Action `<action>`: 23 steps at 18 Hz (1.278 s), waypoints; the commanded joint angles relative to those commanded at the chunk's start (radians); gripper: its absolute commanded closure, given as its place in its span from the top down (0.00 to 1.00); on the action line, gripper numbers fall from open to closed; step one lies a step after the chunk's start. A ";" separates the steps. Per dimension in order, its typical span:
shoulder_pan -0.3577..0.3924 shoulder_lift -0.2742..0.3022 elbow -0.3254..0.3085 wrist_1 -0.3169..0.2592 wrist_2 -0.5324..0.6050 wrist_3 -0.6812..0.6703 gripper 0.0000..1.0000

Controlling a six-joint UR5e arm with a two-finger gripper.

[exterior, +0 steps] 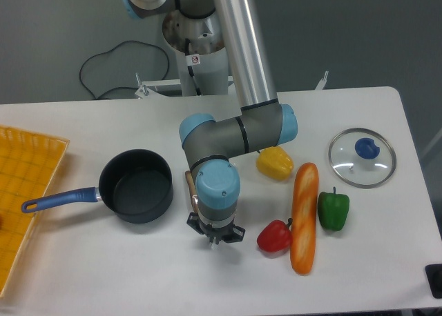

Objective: Pick up the toast

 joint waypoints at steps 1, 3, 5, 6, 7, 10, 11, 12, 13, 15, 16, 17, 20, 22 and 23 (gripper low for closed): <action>0.000 0.002 0.000 0.000 -0.002 0.000 0.00; 0.000 0.005 0.000 0.000 -0.002 0.000 0.00; 0.002 0.011 0.000 -0.002 -0.003 0.000 0.00; 0.002 0.018 0.000 -0.002 -0.003 0.002 0.00; 0.003 0.023 0.000 -0.002 -0.005 0.002 0.00; 0.006 0.046 0.000 -0.006 -0.005 0.002 0.00; 0.008 0.057 0.000 -0.011 -0.003 0.002 0.00; 0.009 0.066 0.002 -0.015 -0.002 0.002 0.00; 0.012 0.078 0.000 -0.017 0.000 0.003 0.00; 0.021 0.103 0.003 -0.026 0.000 0.003 0.00; 0.029 0.113 0.008 -0.041 0.000 0.003 0.00; 0.032 0.121 0.015 -0.060 0.000 0.005 0.00; 0.052 0.146 0.034 -0.123 -0.002 0.067 0.00; 0.066 0.159 0.035 -0.138 0.000 0.095 0.00; 0.069 0.167 0.037 -0.143 0.000 0.100 0.00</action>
